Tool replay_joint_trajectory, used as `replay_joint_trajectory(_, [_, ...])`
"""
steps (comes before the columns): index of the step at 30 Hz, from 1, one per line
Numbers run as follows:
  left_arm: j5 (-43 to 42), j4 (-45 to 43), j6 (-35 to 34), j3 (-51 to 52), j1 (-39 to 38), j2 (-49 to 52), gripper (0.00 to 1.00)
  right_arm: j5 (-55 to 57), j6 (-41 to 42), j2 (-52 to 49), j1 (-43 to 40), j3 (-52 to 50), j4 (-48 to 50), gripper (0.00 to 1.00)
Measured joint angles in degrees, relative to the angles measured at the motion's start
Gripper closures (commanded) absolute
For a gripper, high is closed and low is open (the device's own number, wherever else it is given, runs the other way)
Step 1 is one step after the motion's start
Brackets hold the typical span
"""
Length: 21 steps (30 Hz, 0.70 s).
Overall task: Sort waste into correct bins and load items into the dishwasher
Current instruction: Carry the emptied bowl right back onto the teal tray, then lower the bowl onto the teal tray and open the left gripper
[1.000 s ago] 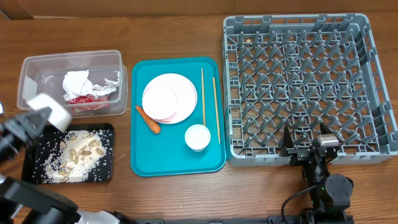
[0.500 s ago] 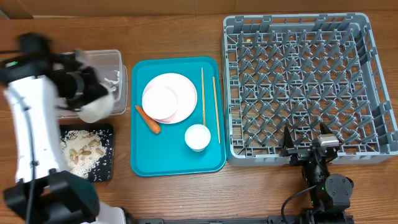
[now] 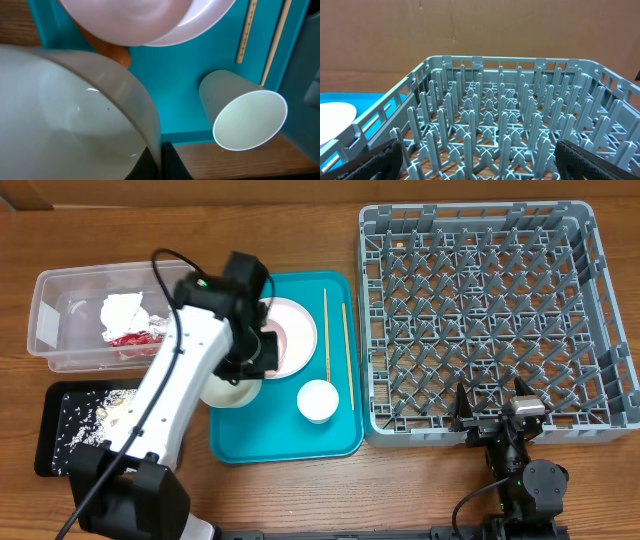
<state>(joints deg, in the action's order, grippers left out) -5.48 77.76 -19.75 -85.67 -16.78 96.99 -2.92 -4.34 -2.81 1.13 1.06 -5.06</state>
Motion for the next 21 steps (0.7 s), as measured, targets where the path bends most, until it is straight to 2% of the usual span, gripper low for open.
replay_joint_trajectory(10, [0.63,-7.91,-6.97,11.52,-9.66,-0.13,0.96,-0.04,0.0,0.0,0.0,0.0,-0.02,0.0])
replay_joint_trajectory(21, [1.73,-9.16,-13.0,15.74,-10.51,-0.13,0.96,-0.04,0.02,0.0,0.0,0.0,-0.02,0.0])
